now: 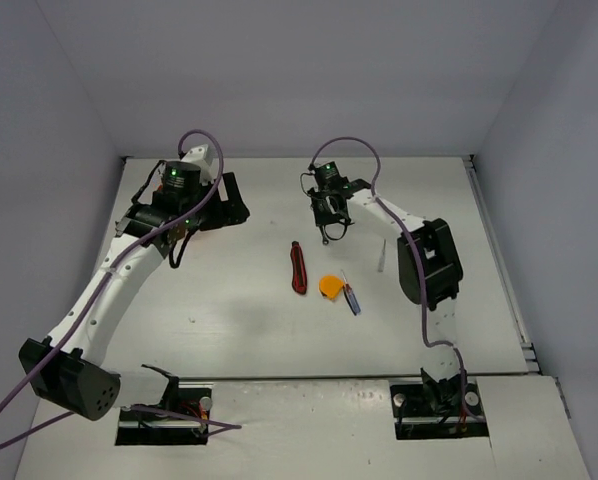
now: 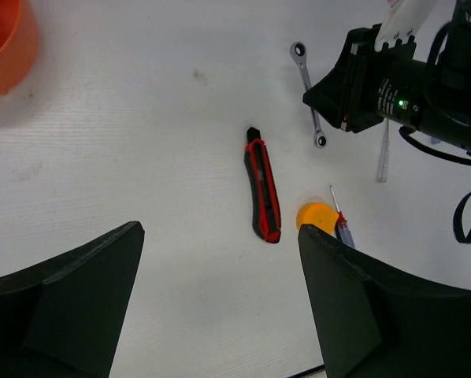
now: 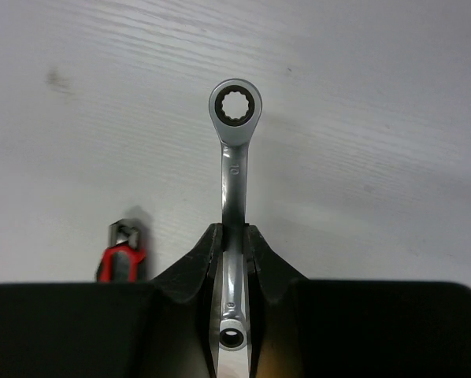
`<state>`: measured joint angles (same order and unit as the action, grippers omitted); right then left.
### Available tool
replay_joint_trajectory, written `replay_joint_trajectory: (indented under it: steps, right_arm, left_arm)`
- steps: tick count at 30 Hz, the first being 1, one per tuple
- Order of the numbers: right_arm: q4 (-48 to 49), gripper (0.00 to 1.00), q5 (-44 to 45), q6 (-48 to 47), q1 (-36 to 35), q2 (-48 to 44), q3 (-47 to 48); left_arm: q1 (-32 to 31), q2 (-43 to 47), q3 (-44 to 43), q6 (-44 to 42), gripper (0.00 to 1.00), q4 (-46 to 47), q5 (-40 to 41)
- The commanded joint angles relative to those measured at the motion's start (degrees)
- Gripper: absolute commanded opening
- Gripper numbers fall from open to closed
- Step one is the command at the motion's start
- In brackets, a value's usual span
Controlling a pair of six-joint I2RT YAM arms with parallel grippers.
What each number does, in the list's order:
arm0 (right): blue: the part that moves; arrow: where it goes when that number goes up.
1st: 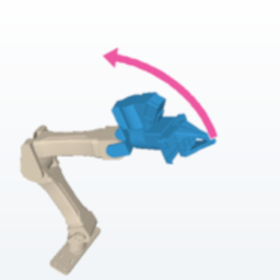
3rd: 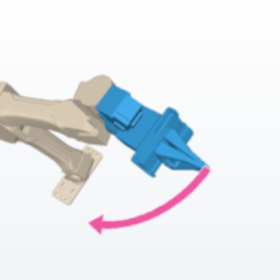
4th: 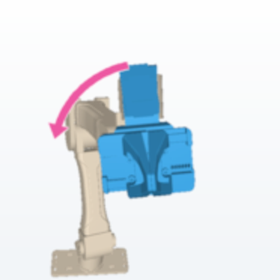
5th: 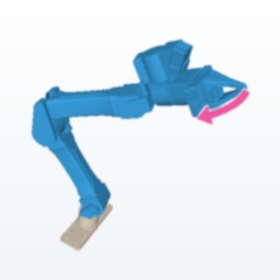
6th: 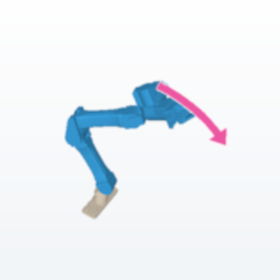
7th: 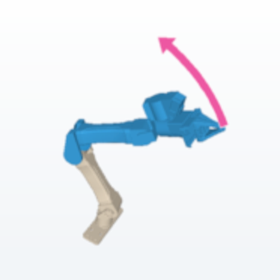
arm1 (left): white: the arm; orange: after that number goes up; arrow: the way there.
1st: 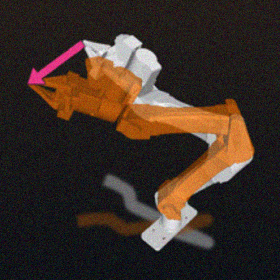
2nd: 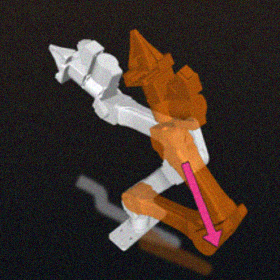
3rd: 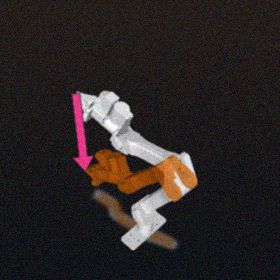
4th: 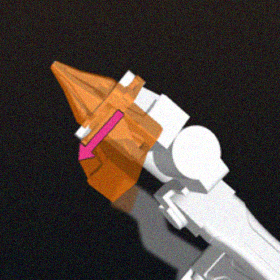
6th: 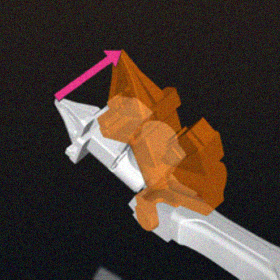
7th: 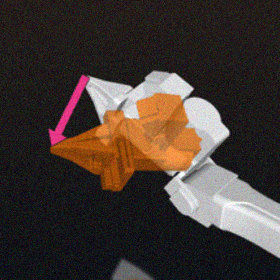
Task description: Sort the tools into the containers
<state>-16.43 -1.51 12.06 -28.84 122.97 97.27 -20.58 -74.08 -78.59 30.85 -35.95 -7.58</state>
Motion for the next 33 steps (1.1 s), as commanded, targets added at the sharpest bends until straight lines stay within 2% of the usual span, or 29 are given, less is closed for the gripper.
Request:
replay_joint_trajectory:
  steps: [1, 8, 16, 22, 27, 33]
  right_arm:
    - [9.52, 0.00, -7.96, -4.03, 0.22, -15.04, -4.85]
    - [19.50, 0.00, -15.57, -3.69, -1.34, -28.64, -15.75]
    - [23.12, 0.00, -19.05, -2.90, -3.96, -36.01, -19.71]
    - [24.17, 0.00, -19.86, -2.04, -4.82, -38.25, -21.51]
    - [25.08, 0.00, -20.71, -1.30, -5.23, -39.51, -22.27]
    - [26.36, 0.00, -21.11, -0.37, -5.44, -40.00, -22.80]
  left_arm:
    - [-0.13, -0.86, -5.17, 1.03, 0.77, 4.80, -3.63]
    - [-0.62, -3.96, -4.97, 8.45, 0.77, 15.50, -10.89]
    - [-2.55, -7.68, -6.53, 11.64, 0.77, 21.71, -12.18]
    - [-3.59, -9.60, -6.93, 13.80, 0.76, 27.23, -13.78]
    - [-3.84, -11.10, -7.35, 14.61, 0.75, 27.67, -14.06]
    - [-4.29, -12.51, -7.78, 14.53, 0.67, 28.15, -14.42]
